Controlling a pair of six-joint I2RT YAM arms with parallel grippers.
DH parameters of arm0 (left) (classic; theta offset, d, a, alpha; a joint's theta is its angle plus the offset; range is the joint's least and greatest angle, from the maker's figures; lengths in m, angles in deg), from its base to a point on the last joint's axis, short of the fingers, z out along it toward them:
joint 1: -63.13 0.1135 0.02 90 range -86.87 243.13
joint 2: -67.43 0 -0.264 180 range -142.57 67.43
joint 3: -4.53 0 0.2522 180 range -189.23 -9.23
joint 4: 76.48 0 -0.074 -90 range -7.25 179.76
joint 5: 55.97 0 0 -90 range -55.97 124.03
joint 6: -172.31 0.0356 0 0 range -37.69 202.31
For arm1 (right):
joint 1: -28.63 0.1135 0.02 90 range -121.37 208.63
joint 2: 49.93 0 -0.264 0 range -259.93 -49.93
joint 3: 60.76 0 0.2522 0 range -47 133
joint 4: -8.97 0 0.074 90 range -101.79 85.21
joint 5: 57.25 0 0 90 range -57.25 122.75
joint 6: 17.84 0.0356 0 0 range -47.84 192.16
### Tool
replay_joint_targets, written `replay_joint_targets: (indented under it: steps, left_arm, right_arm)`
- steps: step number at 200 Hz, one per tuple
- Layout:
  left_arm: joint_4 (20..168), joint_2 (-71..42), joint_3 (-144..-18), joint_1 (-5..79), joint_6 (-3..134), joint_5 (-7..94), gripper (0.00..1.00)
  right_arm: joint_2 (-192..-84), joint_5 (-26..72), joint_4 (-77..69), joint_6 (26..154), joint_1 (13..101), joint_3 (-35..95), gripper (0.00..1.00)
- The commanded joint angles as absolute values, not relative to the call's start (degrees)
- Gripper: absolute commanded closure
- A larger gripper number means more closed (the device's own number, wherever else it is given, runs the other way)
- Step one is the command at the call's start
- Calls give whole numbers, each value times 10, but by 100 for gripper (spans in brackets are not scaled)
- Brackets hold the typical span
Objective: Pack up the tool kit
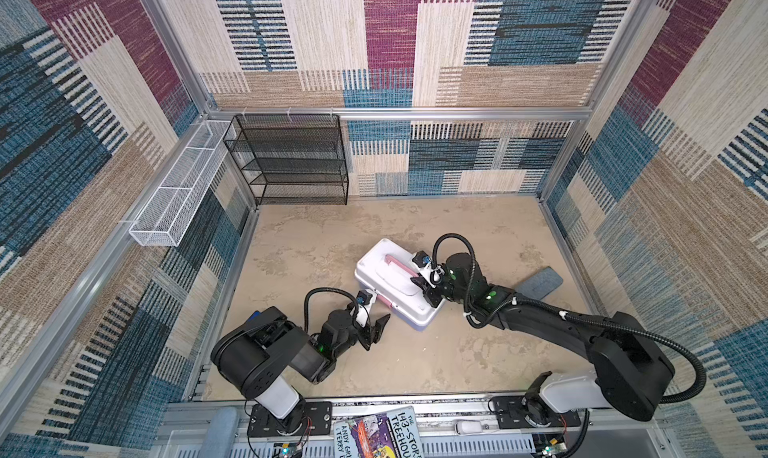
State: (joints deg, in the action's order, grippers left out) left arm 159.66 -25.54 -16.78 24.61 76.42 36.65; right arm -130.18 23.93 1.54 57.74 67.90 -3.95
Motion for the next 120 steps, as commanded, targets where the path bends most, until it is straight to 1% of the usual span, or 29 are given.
replay_joint_targets:
  steps: [1, 82, 120]
  left_arm:
    - [1654, -265, -171, 243, 759, 357, 25]
    - [1667, -271, -181, 240, 779, 337, 26]
    - [1668, -280, -188, 237, 779, 339, 29]
  right_arm:
    - [-1304, 276, -44, 573, 677, -46, 86]
    - [-1304, 276, -47, 575, 678, -45, 86]
    - [-1303, 280, -49, 573, 677, -45, 86]
